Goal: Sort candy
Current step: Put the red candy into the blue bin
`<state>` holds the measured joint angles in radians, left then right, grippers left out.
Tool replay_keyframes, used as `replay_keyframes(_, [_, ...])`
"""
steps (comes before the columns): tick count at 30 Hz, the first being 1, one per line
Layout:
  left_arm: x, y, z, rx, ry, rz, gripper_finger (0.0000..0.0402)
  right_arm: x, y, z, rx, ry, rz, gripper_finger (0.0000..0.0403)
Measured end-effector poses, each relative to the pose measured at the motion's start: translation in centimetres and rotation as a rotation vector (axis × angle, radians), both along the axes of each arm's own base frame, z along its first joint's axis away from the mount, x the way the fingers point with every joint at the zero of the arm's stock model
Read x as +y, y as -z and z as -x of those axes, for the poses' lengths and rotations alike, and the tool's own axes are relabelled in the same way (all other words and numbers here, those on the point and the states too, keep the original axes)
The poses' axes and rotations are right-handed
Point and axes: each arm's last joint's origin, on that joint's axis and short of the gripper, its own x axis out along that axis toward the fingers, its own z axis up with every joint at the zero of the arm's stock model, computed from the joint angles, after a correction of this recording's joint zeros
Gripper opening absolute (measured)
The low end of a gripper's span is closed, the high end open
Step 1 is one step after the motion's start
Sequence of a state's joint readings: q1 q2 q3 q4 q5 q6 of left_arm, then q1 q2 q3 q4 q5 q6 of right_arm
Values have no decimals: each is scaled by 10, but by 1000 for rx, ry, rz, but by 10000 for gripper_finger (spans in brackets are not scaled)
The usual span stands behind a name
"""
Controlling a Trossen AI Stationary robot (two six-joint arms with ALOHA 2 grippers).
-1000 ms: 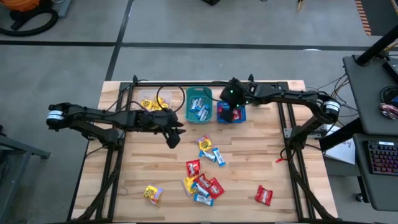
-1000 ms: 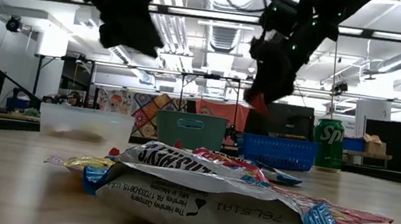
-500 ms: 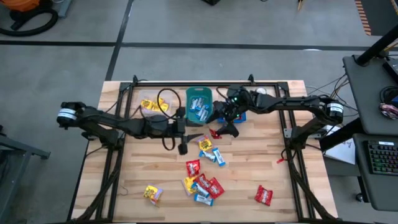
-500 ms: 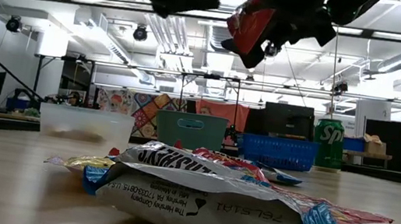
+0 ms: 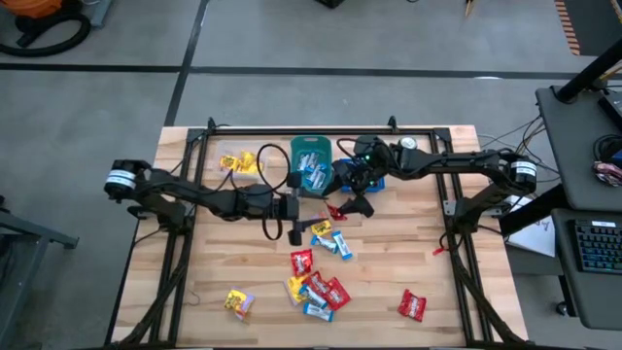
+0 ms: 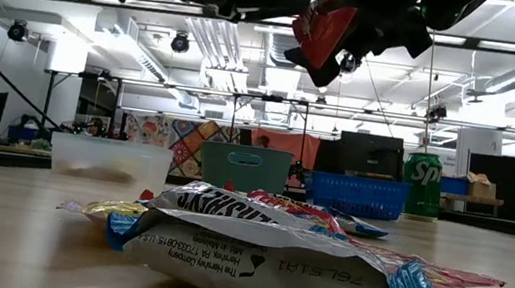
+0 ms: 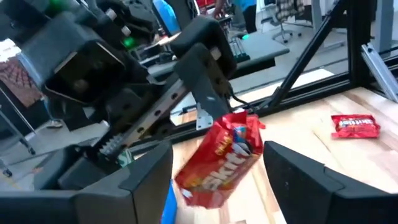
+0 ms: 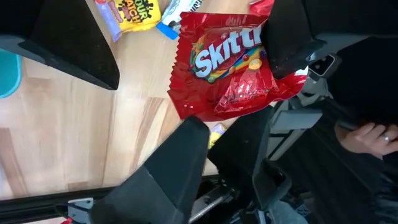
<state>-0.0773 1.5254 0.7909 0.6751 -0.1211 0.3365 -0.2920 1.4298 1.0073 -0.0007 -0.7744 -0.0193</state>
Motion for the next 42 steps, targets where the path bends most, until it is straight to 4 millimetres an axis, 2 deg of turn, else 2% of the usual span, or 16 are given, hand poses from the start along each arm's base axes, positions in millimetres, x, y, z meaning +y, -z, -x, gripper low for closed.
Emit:
replay_keyframes(7, [0, 10, -7, 1, 32, -43, 229, 0, 0, 0, 0, -1, 0, 363])
replay_keyframes(11, [-1, 15, -10, 1, 33, -46, 204, 2, 0, 0, 2, -6, -1, 363])
replay_keyframes(15, [0, 15, -10, -1, 23, -47, 150, 2, 0, -1, 2, -8, -1, 363])
replay_keyframes(21, [0, 15, -9, 9, 6, -48, 33, 2, 0, 0, 11, 1, -18, 363])
replay_keyframes(23, [0, 17, -9, 36, 3, -35, 10, 2, 0, 0, 22, 7, -29, 363])
replay_keyframes(29, [1, 27, -3, 176, -86, 36, 5, 0, 1, 5, 112, 127, -42, 363])
replay_keyframes(36, [6, 32, 5, 273, -268, 106, 4, 6, 4, 12, 252, 408, 115, 363])
replay_keyframes(42, [5, 30, 5, 257, -267, 122, 2, 17, 10, 3, 240, 391, 156, 363])
